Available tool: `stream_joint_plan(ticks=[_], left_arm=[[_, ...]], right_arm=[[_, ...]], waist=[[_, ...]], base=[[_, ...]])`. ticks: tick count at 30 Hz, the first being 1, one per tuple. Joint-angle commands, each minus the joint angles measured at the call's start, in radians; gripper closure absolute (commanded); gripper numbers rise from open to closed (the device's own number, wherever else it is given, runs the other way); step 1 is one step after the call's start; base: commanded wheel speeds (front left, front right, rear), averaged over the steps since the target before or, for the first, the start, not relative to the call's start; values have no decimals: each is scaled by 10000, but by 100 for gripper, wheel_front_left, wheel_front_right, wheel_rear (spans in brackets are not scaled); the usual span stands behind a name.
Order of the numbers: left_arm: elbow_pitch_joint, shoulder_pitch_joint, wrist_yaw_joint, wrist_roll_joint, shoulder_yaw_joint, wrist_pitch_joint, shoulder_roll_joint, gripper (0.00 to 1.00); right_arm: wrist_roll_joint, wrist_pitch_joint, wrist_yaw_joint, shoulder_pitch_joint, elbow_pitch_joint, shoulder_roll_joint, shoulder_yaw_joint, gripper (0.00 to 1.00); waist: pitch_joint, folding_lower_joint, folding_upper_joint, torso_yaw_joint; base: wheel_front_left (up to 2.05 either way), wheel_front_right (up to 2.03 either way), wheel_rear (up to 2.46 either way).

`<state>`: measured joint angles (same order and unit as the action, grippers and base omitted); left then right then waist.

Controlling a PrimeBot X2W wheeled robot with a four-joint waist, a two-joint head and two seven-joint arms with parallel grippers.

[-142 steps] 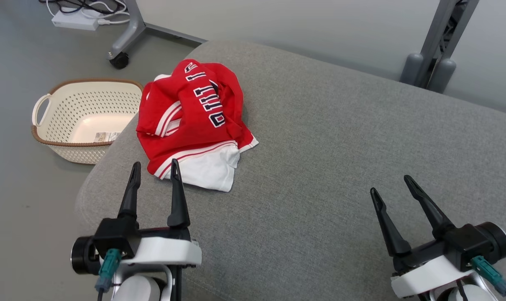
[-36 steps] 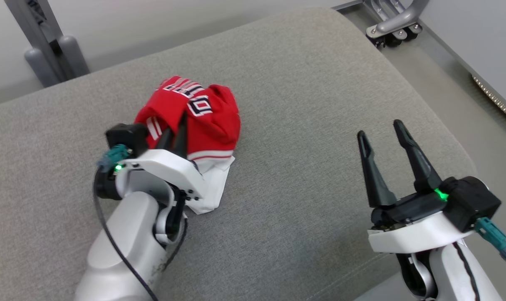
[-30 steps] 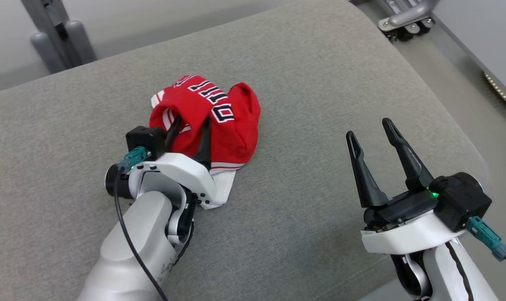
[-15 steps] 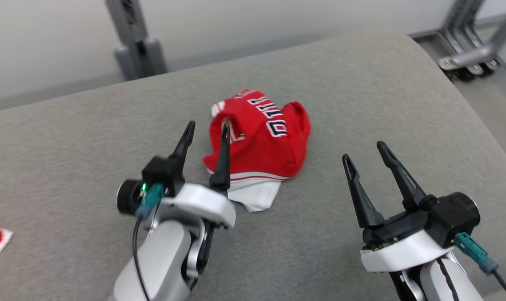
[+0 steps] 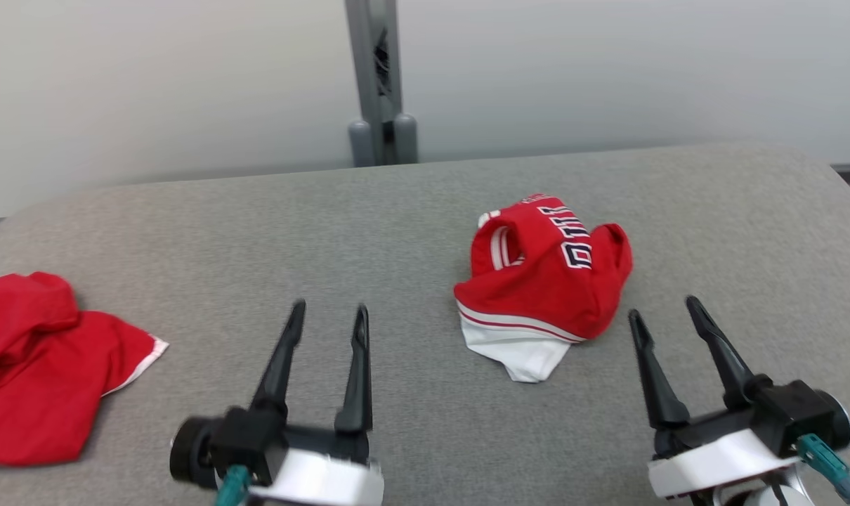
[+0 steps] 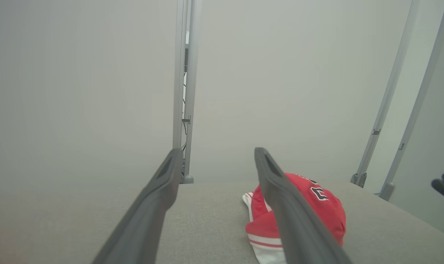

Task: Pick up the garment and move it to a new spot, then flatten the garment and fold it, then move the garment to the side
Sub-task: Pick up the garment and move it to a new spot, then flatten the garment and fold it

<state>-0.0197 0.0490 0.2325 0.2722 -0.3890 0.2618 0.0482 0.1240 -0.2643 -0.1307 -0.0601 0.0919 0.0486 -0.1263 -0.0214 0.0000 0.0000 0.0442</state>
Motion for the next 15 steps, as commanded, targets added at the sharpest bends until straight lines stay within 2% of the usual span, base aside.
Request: stream_joint_plan(ticks=[1, 6, 15], left_arm=[[72, -322, -23, -187, -5, 37, 42, 0], [227, -785, 98, -810, -6, 40, 39, 0], [555, -949, 262, -653, -185, 41, 40, 0]], right_arm=[[-26, -5, -1, 159, 87, 47, 140, 0], [44, -6, -1, 520, 280, 44, 434, 0], [159, -6, -1, 729, 307, 44, 688, 0]], waist=[[240, 0, 0, -368], [371, 0, 0, -682], [437, 0, 0, -733]], base=[[0, 0, 0], [0, 0, 0], [0, 0, 0]])
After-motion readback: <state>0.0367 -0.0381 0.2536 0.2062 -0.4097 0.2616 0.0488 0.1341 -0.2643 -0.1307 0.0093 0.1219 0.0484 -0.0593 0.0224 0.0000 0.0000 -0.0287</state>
